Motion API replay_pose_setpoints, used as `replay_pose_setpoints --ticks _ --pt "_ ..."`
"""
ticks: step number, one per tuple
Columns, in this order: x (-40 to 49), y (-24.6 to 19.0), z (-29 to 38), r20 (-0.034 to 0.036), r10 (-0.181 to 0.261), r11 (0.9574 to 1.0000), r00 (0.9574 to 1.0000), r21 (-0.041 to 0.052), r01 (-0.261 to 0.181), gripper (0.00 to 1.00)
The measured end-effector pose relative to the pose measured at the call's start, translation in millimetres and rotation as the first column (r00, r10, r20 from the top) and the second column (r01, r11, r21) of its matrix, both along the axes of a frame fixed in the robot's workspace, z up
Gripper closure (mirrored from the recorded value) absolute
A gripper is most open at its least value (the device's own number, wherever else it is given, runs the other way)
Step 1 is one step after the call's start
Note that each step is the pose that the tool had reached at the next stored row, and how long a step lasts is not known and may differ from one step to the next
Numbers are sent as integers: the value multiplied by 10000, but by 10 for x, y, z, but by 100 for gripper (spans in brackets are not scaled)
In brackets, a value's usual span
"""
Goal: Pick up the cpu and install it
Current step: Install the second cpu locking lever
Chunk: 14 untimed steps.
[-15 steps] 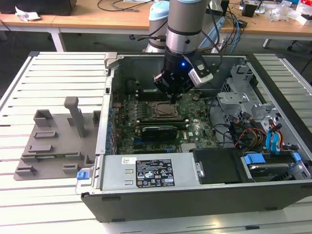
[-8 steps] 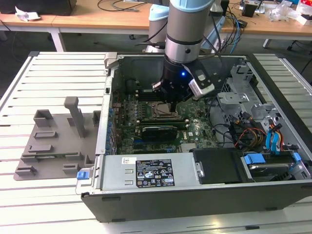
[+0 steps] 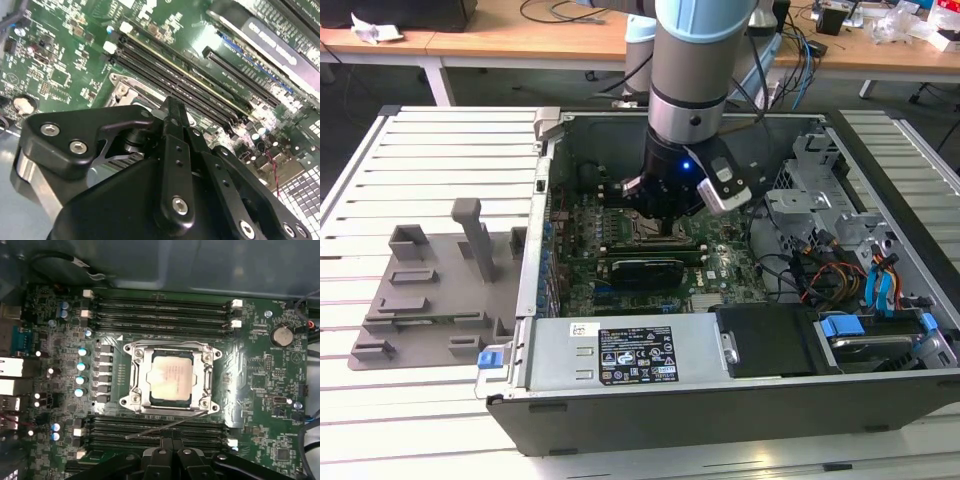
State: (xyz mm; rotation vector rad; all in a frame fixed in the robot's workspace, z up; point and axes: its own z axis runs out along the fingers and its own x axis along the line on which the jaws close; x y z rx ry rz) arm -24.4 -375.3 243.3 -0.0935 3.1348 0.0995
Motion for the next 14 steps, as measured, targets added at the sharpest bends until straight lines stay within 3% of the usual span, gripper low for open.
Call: replay_pose_setpoints --ticks 1,5,7,10,14 --pt "-29 -10 -5 0 2 10000 10000 63 -2 89" --pt "-83 -18 -41 0 1 9998 10000 177 -1 89" --pt "-99 -18 -70 0 -1 9998 10000 181 1 89" --pt "-148 -18 -192 1 1 9998 10000 183 -1 89" --pt "-169 -18 -248 0 1 9998 10000 183 -1 89"
